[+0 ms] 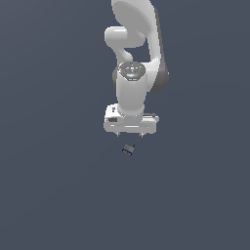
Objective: Pick up the object and move it to a goal position.
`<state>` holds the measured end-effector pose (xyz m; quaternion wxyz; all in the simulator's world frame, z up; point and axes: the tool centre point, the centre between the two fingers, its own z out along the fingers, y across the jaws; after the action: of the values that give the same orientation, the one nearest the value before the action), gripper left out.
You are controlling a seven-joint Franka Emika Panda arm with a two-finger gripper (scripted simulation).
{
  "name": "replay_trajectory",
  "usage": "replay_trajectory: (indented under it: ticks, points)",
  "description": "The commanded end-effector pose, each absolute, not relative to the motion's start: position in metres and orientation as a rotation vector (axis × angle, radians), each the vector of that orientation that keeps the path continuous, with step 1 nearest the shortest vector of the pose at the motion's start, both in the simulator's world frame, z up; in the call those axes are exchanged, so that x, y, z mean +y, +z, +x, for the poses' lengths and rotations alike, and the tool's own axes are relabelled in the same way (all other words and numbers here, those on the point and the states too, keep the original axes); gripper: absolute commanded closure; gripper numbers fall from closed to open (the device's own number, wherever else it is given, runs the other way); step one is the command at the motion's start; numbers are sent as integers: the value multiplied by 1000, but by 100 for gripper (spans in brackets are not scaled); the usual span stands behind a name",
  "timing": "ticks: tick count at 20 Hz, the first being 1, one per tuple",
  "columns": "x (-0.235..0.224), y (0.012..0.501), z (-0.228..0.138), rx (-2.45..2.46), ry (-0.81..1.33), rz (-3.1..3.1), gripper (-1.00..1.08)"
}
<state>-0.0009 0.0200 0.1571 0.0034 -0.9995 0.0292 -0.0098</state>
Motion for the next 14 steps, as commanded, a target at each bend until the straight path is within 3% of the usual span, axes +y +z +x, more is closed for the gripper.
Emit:
replay_trajectory:
  ticks: [1,14]
  points:
    - [21,147,-2,157,-26,-3129,-92]
    - [23,80,-12,593,-3,-3080,-92]
